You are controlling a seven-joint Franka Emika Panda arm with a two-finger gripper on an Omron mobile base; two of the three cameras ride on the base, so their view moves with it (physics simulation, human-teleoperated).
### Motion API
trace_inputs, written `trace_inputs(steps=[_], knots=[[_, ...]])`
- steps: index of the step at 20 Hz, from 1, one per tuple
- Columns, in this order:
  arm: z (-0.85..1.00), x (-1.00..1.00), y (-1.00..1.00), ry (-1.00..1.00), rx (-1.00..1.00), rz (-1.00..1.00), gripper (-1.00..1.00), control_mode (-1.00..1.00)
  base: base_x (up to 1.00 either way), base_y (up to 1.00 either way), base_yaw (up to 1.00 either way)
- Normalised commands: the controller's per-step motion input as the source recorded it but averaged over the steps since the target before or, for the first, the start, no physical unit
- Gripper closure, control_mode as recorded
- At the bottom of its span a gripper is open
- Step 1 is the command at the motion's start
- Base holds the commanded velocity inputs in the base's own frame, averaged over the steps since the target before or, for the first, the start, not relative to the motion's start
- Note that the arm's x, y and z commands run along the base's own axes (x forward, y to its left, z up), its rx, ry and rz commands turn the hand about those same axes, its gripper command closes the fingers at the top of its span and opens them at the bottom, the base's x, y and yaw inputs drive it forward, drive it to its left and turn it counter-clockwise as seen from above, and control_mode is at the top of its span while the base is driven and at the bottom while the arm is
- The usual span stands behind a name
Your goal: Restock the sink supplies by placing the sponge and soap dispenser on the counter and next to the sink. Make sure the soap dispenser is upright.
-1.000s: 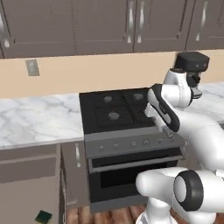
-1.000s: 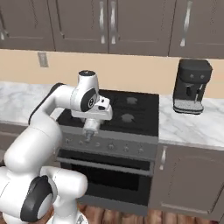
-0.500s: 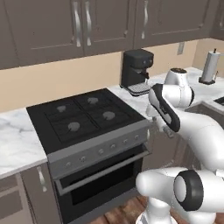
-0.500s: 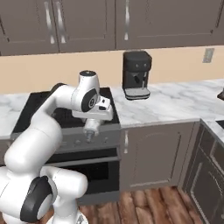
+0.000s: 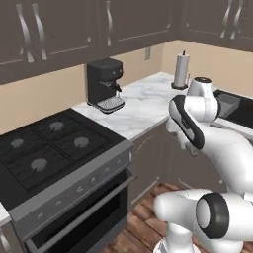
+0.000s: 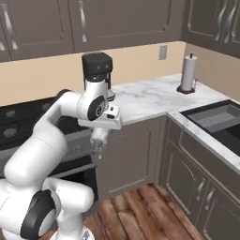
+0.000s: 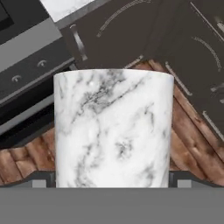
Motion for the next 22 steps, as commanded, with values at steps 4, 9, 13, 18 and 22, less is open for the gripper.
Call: trace_inputs(steps=[4, 9, 13, 18, 22], knots=[[0.00, 0.00, 0.00, 0.00, 0.00, 0.00, 1.00, 1.00, 0.45, -0.56, -0.37], [0.00, 0.00, 0.00, 0.00, 0.00, 0.00, 1.00, 1.00, 0.51, -0.62, -0.35], [0.00, 0.00, 0.00, 0.00, 0.00, 0.00, 1.00, 1.00, 0.19, -0.67, -0.41], [0.00, 0.00, 0.00, 0.00, 0.00, 0.00, 1.00, 1.00, 0.07, -0.23, -0.52], [0.00, 0.00, 0.00, 0.00, 0.00, 0.00, 1.00, 1.00, 0.18, -0.19, -0.53]])
